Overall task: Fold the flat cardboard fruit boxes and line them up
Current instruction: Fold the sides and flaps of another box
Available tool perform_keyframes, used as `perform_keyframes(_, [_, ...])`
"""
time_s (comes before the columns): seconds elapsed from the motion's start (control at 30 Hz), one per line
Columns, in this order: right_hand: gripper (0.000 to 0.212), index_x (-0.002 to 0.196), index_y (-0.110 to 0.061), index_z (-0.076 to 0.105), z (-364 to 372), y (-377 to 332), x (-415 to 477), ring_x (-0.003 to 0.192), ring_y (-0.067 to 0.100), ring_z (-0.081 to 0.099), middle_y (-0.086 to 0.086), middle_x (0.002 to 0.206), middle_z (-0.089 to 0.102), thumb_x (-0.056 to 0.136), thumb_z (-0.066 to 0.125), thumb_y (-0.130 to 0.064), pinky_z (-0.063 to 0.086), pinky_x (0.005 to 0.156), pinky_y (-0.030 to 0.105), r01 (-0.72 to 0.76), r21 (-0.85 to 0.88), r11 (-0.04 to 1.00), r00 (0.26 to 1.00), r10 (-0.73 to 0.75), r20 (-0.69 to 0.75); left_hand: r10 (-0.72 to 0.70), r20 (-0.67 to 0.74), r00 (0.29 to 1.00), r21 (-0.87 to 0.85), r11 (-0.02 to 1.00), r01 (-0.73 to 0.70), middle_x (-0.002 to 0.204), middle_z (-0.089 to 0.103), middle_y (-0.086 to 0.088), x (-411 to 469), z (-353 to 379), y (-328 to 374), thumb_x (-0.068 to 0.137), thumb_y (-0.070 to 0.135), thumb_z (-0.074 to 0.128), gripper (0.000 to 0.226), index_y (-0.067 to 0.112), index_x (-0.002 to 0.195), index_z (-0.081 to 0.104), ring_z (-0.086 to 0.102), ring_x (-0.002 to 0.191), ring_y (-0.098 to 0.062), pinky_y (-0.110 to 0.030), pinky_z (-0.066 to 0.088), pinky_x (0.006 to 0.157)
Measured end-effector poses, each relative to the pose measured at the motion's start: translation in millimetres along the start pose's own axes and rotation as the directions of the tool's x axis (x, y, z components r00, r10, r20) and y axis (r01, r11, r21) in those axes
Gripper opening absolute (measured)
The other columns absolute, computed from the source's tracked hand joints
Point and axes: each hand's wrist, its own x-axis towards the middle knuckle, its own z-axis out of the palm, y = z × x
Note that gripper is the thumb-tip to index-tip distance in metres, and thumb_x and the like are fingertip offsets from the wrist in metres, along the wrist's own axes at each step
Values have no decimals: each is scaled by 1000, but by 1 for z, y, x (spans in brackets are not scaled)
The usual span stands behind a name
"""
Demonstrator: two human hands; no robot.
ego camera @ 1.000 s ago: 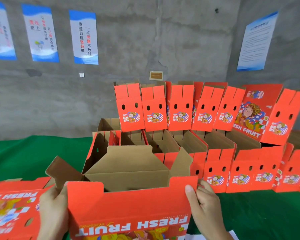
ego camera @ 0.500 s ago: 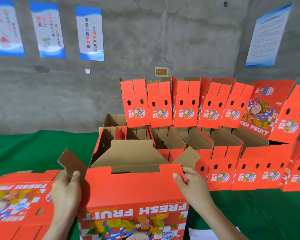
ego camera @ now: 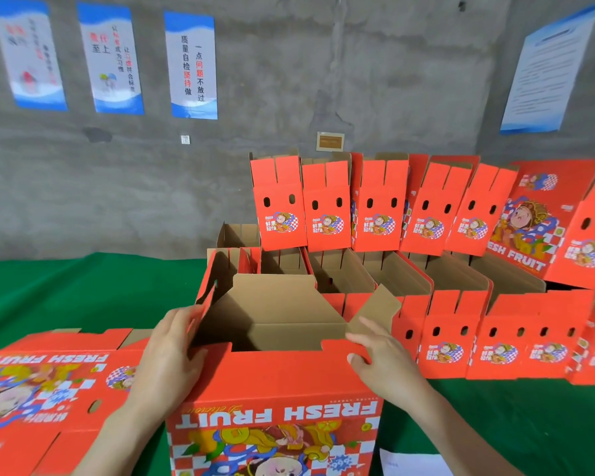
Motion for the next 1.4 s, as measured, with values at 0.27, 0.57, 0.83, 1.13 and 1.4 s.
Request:
perform_keyframes(0.27, [88,151,-31,5,-15,-34,14,121,37,-54,2,142,-49,79,51,-11,-39,89,62,234,-665,709,968,-230,96,87,29,996,67,994,-88,108,63,-10,1,-1,3,71,-6,72,42,4,111,63,59,98,-33,-32,43,77])
perform_keyframes(0.57, [92,152,-32,6,-17,-39,28,138,31,-34,6,158,-21,75,51,-8,-36,94,53,288,-685,670,951,-118,285,91,265,960,55,993,-109,115,53,3,22,2,-3,97,33,47,30,20,110,71,55,108,-19,-19,35,86])
perform_keyframes(0.83, [90,149,-36,12,-17,-28,15,126,32,-51,5,144,-48,75,56,-11,-27,103,62,307,-589,748,943,-322,82,103,408,907,37,991,-129,157,6,-4,45,27,-6,83,-1,52,71,29,145,34,14,143,-27,-38,21,116])
perform_keyframes(1.13, [91,146,-45,20,-7,-16,7,147,8,1,-10,157,-24,81,56,7,45,82,18,607,-155,780,784,-619,-43,228,252,940,-224,959,-172,130,38,1,44,24,-9,69,-15,55,71,22,126,37,38,126,-19,-21,30,104])
perform_keyframes(1.4, [74,141,-54,20,9,6,6,121,-5,45,-29,127,51,90,60,-19,37,101,22,366,130,921,929,-369,-3,195,276,941,-303,947,-107,140,33,5,41,23,-7,73,-12,59,90,33,139,17,32,133,-10,-26,27,111])
